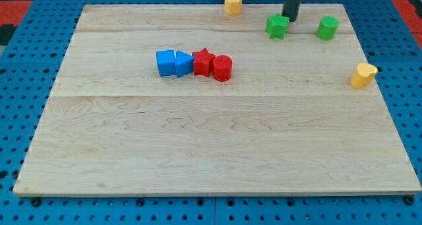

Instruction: Move the green star below the yellow hexagon

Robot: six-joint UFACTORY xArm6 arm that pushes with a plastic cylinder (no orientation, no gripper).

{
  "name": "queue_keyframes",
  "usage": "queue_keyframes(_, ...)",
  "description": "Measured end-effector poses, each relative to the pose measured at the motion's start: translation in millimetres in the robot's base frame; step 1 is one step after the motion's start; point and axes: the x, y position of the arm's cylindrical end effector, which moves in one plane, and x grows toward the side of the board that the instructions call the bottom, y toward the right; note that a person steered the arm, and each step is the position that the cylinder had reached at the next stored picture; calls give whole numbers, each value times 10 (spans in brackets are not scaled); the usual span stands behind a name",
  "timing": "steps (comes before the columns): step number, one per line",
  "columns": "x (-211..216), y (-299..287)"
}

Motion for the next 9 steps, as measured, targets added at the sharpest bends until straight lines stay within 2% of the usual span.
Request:
queue_keyframes(1,212,-45)
queue_keyframes(2,280,-498)
queue_keyframes(5,582,-1308)
queue_keyframes(6,451,-1432)
queue_keyframes(9,462,-1432)
